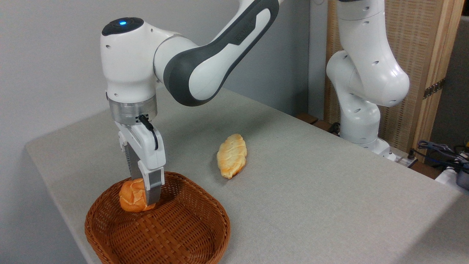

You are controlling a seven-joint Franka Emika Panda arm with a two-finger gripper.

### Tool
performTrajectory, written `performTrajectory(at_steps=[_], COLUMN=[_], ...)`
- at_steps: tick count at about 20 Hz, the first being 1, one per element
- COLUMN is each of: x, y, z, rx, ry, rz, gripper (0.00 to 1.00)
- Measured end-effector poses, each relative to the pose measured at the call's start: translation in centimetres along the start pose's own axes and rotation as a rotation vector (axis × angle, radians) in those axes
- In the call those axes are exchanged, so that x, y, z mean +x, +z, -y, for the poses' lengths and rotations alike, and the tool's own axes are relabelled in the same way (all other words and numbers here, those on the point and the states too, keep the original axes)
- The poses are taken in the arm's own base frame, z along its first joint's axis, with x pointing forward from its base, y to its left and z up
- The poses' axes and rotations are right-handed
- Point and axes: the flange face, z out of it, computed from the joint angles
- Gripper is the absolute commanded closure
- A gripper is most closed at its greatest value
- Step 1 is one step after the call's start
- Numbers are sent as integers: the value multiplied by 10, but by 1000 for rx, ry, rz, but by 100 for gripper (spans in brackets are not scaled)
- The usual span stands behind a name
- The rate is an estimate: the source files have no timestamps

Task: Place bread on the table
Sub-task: 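Close the gripper on the orange roll, then lift the orange roll out of the basket and carry it toward the pale roll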

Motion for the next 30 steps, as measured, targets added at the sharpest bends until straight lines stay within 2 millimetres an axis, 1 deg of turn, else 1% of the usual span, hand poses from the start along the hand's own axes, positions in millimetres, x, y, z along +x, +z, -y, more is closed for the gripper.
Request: performTrajectory(at_steps=[1, 8, 9, 11, 12, 18, 26, 28, 30], x=[0, 1, 1, 1, 1, 0, 0, 0, -1], y=[0, 3, 3, 3, 3, 1, -1, -5, -16], z=[0, -1, -1, -1, -1, 1, 2, 3, 4], rx=[0, -4, -4, -4, -4, -2, -4, -5, -1], ry=[-1, 1, 1, 1, 1, 31, 27, 19, 10], rz=[0, 1, 1, 1, 1, 0, -7, -19, -40], gripper=[69, 69, 75, 95, 99, 100, 100, 100, 100])
